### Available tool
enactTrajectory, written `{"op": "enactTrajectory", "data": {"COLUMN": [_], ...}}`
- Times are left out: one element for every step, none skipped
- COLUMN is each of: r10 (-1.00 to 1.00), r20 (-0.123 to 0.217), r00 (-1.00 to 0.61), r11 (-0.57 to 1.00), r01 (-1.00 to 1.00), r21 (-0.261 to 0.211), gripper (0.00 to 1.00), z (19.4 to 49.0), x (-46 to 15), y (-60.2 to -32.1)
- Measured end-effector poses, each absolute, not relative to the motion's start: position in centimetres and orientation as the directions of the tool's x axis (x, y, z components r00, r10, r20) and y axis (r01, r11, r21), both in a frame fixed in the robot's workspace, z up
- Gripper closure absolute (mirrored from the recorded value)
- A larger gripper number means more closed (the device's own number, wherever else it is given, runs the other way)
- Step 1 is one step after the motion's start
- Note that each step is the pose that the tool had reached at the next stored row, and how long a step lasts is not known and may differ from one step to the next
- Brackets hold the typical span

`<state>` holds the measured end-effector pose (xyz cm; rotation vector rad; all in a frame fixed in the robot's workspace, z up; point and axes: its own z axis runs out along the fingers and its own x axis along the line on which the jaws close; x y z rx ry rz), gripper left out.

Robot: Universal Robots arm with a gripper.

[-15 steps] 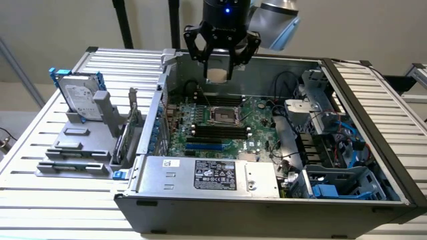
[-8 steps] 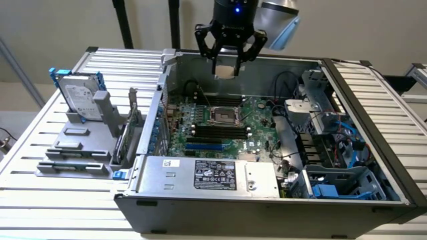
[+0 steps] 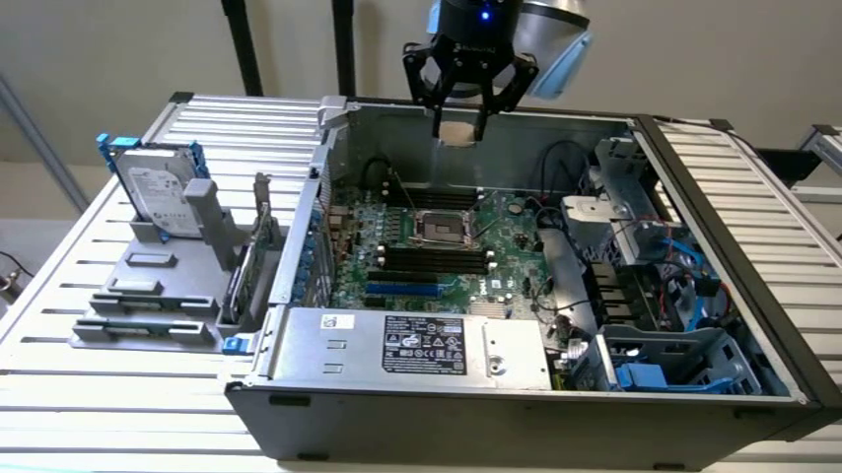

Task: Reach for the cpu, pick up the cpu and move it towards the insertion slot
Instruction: 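Pick up the cpu and move it towards the insertion slot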

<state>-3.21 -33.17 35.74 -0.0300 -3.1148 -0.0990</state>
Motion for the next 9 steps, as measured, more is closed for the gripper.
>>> {"op": "enactTrajectory", "data": {"r10": [0.019, 0.019, 0.019, 0.018, 0.018, 0.018, 0.018, 0.018, 0.018], "r20": [0.026, 0.026, 0.026, 0.026, 0.026, 0.026, 0.026, 0.026, 0.026], "r00": [-0.999, -0.999, -1.000, -1.000, -1.000, -1.000, -1.000, -1.000, -1.000], "r11": [0.998, 0.998, 0.998, 0.998, 0.998, 0.998, 0.998, 0.998, 0.998], "r01": [0.020, 0.020, 0.020, 0.020, 0.020, 0.020, 0.020, 0.020, 0.020], "r21": [0.063, 0.063, 0.064, 0.063, 0.063, 0.063, 0.064, 0.063, 0.064], "gripper": [0.46, 0.46, 0.46, 0.46, 0.46, 0.46, 0.46, 0.46, 0.46], "z": [35.74, 35.74, 35.73, 35.73, 35.73, 35.73, 35.73, 35.73, 35.73], "x": [-3.22, -3.21, -3.21, -3.21, -3.21, -3.21, -3.21, -3.21, -3.21], "y": [-33.18, -33.18, -33.17, -33.17, -33.17, -33.17, -33.17, -33.17, -33.17]}}
